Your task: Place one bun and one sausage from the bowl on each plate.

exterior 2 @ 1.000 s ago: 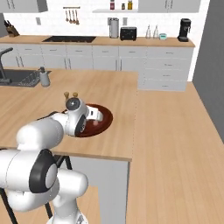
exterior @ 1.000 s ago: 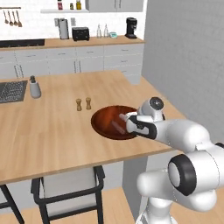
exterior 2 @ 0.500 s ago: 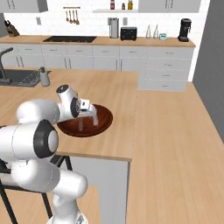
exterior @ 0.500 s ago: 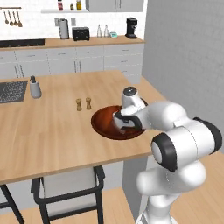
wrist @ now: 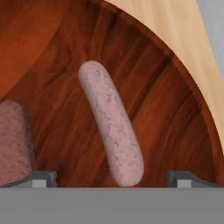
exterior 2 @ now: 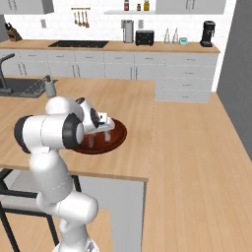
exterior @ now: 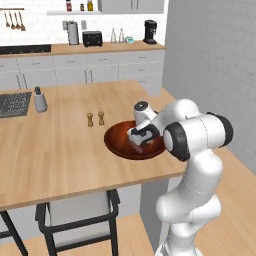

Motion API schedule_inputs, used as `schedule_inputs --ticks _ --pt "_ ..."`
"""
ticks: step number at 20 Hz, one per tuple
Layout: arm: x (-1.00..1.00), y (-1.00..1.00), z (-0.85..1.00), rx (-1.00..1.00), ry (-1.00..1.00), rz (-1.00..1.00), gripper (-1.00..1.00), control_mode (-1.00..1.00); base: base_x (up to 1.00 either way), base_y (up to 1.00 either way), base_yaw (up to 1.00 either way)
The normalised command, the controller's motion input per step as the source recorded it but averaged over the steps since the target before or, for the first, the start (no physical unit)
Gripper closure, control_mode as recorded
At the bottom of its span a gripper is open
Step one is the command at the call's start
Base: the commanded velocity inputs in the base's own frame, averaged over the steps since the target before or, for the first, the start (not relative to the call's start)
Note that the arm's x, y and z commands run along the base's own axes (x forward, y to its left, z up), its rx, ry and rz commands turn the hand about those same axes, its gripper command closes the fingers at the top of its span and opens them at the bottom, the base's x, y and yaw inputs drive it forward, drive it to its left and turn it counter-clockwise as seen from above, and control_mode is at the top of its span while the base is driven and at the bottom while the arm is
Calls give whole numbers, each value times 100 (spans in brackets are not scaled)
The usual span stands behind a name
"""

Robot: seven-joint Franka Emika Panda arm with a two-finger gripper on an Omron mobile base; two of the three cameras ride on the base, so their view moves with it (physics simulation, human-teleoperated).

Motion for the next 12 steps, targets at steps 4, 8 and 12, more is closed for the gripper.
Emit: schedule_inputs --ticks 4,8,12 --pt "33 -13 -42 -7 2 0 -100 -100 0 0 0" --pt "42 -19 -14 -1 2 -1 -100 -100 0 0 0" --pt "18 -9 -32 -5 4 -3 100 -100 0 0 0"
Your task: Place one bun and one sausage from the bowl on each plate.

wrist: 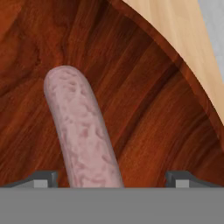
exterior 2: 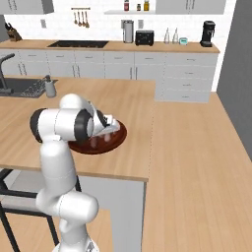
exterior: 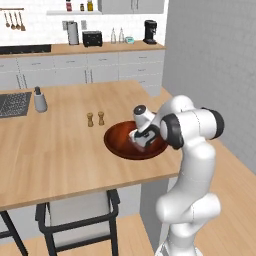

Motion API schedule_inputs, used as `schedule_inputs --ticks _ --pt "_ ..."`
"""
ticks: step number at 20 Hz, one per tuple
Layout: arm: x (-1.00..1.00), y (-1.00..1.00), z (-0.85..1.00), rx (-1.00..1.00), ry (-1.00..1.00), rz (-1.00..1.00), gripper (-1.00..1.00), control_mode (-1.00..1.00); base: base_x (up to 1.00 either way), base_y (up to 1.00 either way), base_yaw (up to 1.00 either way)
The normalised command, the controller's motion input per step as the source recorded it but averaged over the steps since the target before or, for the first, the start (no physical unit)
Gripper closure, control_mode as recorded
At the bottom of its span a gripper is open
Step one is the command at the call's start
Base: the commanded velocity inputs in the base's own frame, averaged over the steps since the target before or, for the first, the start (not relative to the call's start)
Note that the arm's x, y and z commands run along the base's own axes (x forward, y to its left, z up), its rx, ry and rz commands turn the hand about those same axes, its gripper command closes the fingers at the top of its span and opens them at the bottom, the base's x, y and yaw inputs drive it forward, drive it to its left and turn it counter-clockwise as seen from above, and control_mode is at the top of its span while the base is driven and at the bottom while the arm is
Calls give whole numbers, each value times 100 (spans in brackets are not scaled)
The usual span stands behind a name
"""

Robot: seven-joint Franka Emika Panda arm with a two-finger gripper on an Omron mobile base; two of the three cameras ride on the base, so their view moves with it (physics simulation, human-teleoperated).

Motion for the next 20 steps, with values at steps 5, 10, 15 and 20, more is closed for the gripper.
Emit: schedule_inputs --ticks 5,10,15,20 --pt "3 -26 -45 -7 1 -6 100 -100 0 0 0" --pt "-11 -1 -10 0 1 0 100 -100 0 0 0" --pt "-97 -33 47 7 -20 0 100 -100 0 0 0" --pt "-100 -47 77 21 -24 0 100 -100 0 0 0"
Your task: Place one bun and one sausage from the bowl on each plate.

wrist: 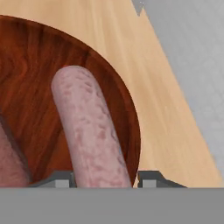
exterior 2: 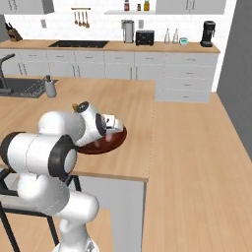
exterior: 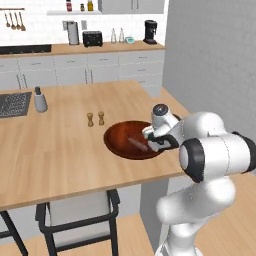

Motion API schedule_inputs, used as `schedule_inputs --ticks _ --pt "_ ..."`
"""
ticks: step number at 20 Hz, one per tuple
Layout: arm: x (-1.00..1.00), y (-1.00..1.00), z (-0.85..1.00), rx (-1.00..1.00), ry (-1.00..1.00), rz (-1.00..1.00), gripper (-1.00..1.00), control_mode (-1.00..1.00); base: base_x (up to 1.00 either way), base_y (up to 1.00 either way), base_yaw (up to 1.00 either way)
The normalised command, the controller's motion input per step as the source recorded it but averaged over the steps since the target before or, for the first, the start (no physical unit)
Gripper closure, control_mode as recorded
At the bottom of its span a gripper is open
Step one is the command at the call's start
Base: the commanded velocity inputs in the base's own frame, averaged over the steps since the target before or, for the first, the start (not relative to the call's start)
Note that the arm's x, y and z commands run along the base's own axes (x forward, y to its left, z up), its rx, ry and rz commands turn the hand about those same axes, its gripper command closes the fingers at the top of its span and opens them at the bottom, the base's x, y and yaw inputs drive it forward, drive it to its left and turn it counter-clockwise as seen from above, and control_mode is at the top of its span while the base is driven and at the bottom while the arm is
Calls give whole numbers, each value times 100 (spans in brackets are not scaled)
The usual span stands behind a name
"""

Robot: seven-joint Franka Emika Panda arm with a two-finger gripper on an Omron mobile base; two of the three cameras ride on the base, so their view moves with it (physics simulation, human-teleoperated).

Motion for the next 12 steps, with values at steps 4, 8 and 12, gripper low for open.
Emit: schedule_inputs --ticks 4,8,12 --pt "-50 -11 48 16 -7 0 100 100 -50 -2 0" --pt "0 0 0 0 0 0 100 100 -89 58 20" --pt "0 0 0 0 0 0 100 100 -25 100 29"
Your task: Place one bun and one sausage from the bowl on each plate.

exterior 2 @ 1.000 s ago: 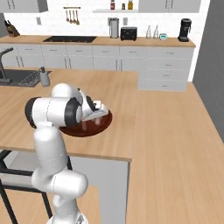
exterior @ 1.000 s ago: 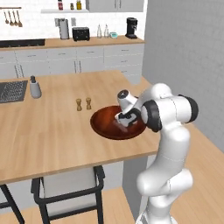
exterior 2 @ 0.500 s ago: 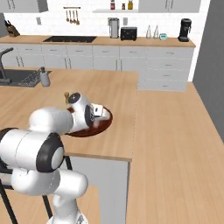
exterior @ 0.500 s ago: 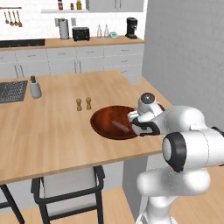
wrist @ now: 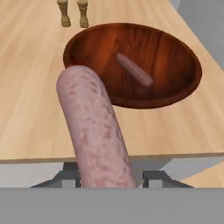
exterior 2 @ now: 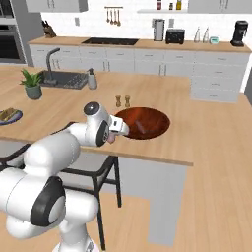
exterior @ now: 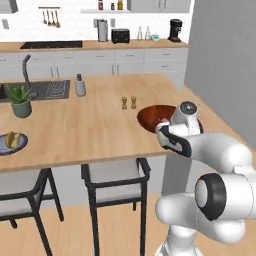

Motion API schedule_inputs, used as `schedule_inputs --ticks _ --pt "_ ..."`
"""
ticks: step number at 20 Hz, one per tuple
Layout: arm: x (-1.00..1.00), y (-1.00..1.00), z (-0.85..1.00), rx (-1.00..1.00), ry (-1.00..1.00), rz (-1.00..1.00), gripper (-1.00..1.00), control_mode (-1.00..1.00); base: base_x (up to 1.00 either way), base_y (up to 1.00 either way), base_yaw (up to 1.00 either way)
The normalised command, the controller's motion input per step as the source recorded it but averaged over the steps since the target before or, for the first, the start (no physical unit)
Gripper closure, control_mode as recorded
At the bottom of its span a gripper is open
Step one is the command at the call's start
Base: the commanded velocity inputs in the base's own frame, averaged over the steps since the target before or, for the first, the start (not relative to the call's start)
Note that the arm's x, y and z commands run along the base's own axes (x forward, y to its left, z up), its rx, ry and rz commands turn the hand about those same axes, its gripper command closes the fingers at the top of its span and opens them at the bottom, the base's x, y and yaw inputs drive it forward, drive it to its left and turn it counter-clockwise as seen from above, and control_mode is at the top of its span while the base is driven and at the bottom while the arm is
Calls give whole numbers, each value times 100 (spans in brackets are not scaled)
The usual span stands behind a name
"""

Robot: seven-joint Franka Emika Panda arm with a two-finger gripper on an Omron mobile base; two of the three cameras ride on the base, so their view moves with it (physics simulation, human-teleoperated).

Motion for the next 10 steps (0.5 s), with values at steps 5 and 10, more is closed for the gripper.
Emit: schedule_inputs --ticks 5,10 --pt "0 0 0 0 0 0 100 100 -3 100 18" --pt "0 0 0 0 0 0 100 100 -26 100 9"
